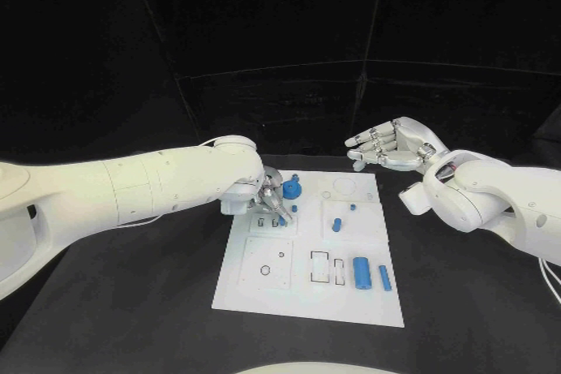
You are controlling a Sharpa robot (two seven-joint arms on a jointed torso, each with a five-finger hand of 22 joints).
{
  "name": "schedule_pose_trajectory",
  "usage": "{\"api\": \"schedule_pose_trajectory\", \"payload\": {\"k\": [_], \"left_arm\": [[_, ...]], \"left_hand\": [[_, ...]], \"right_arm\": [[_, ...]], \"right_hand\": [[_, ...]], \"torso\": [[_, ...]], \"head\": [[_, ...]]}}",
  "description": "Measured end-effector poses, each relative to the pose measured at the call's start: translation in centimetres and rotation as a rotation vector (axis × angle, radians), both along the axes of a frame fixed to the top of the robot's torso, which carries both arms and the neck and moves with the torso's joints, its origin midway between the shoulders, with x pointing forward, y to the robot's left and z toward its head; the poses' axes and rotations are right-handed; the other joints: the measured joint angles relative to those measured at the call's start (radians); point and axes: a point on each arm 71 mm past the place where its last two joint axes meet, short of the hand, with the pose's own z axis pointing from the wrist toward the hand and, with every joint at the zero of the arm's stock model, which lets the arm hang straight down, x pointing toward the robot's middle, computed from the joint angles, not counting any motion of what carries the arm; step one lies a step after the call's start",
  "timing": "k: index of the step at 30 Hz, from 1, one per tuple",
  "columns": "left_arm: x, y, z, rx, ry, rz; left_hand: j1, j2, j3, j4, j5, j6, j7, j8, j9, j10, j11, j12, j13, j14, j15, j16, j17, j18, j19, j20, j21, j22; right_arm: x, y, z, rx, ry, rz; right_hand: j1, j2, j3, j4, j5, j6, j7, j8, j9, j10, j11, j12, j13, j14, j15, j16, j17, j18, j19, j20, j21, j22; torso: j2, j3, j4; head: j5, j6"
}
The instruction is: Assemble the parts on the task board
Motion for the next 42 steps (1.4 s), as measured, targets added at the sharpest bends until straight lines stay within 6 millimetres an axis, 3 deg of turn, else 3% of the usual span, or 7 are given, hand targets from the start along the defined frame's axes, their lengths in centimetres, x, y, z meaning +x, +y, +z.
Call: {"api": "schedule_pose_trajectory", "payload": {"k": [4, 11, 16, 19, 25, 34, 42], "left_arm": [[0.0, -0.1, 0.1, -0.006, -0.005, -0.002], [0.0, 0.0, 0.2, -0.022, -0.01, -0.001], [-0.1, 0.4, 0.1, -0.04, -0.007, 0.011], [-0.1, 0.9, 0.1, -0.059, -0.003, 0.025], [-0.4, 1.6, 0.1, -0.105, 0.005, 0.059], [-1.0, 2.5, 0.2, -0.173, -0.007, 0.107], [-2.1, 3.2, -0.4, -0.217, -0.036, 0.143]], "left_hand": [[0.031, 0.006, 0.037, -0.033, -0.002, -0.012, 0.002, -0.004, -0.001, -0.007, 0.0, -0.005, -0.005, 0.003, -0.003, 0.0, 0.0, 0.0, 0.0, 0.0, 0.0, 0.001], [0.06, -0.001, 0.09, 0.018, 0.066, -0.031, 0.013, -0.018, 0.0, -0.015, 0.008, -0.028, -0.02, 0.003, -0.003, 0.0, 0.0, 0.0, 0.0, 0.0, 0.0, 0.003], [-0.012, -0.078, 0.247, 0.025, 0.11, -0.032, 0.014, -0.02, 0.014, -0.016, 0.009, -0.031, -0.027, 0.003, -0.003, 0.0, 0.0, 0.0, 0.0, 0.0, 0.0, 0.004], [-0.099, -0.145, 0.426, 0.007, 0.114, -0.032, 0.014, 0.001, 0.031, -0.013, 0.013, -0.031, -0.027, 0.003, -0.003, 0.0, 0.0, 0.0, 0.0, 0.0, 0.0, 0.007], [-0.193, -0.215, 0.617, -0.01, 0.126, -0.032, 0.014, 0.037, 0.063, -0.001, 0.012, -0.023, -0.022, 0.003, -0.003, 0.0, 0.0, 0.0, 0.0, 0.0, 0.0, 0.009], [-0.235, -0.248, 0.683, -0.01, 0.18, -0.036, 0.011, 0.063, 0.089, 0.006, 0.005, -0.016, -0.018, 0.003, -0.003, 0.0, 0.0, 0.0, 0.0, 0.0, 0.0, 0.015], [-0.241, -0.253, 0.69, -0.013, 0.186, -0.036, 0.011, 0.07, 0.093, 0.006, 0.005, -0.016, -0.027, 0.003, -0.003, 0.0, 0.0, 0.0, 0.0, 0.0, 0.0, 0.022]], "right_arm": [[0.0, 0.0, 0.0, -0.001, 0.001, -0.001], [0.1, 0.0, 0.0, -0.002, 0.002, -0.002], [0.1, 0.0, -0.1, -0.003, 0.003, -0.002], [0.2, 0.0, -0.1, -0.003, 0.004, -0.002], [0.2, 0.0, -0.1, -0.005, 0.005, -0.004], [0.3, -0.1, -0.1, -0.007, 0.008, -0.005], [0.4, -0.1, -0.2, -0.009, 0.009, -0.007]], "right_hand": [[0.0, 0.0, 0.003, -0.003, 0.006, 0.0, 0.0, 0.0, 0.0, 0.0, 0.0, 0.0, 0.0, 0.003, 0.003, 0.0, 0.0, 0.0, 0.0, 0.0, 0.0, 0.0], [-0.004, 0.004, 0.003, -0.003, 0.011, 0.0, 0.0, 0.0, 0.0, 0.0, 0.0, 0.0, -0.001, 0.003, 0.003, 0.0, -0.001, 0.0, 0.0, 0.0, -0.003, -0.001], [-0.004, 0.004, 0.003, -0.003, 0.016, 0.0, 0.0, 0.0, 0.0, 0.0, 0.0, 0.0, -0.001, 0.003, 0.003, -0.005, -0.001, 0.0, 0.0, 0.0, -0.003, -0.001], [-0.004, 0.004, 0.003, -0.003, 0.016, 0.0, 0.0, 0.0, 0.0, -0.002, 0.002, 0.0, -0.001, 0.003, 0.003, -0.005, -0.001, 0.0, 0.0, 0.0, -0.003, -0.003], [-0.004, 0.004, 0.003, -0.003, 0.02, 0.0, 0.0, 0.0, 0.0, -0.004, 0.004, 0.0, -0.001, 0.003, 0.003, -0.005, -0.002, 0.0, 0.0, 0.0, -0.003, -0.003], [-0.004, 0.004, 0.003, -0.003, 0.02, 0.0, 0.0, 0.0, 0.0, -0.004, 0.004, 0.0, -0.002, 0.003, 0.003, -0.005, -0.002, 0.0, 0.0, 0.0, -0.007, -0.003], [-0.009, -0.001, 0.0, -0.006, 0.02, -0.003, -0.003, 0.0, 0.0, -0.004, 0.004, 0.0, -0.002, 0.003, 0.003, -0.005, -0.002, 0.0, 0.0, 0.0, -0.007, -0.004]], "torso": [[0.0, 0.0, 0.0], [0.0, 0.0, 0.0001], [0.0, 0.0, 0.0009], [-0.001, 0.0, 0.0014], [-0.001, 0.0004, 0.002], [-0.002, 0.0012, 0.0025], [-0.002, 0.0019, 0.003]], "head": [[0.001, -0.001], [0.002, -0.002], [0.003, -0.002], [0.004, -0.001], [0.005, 0.0], [0.012, 0.002], [0.016, 0.003]]}}
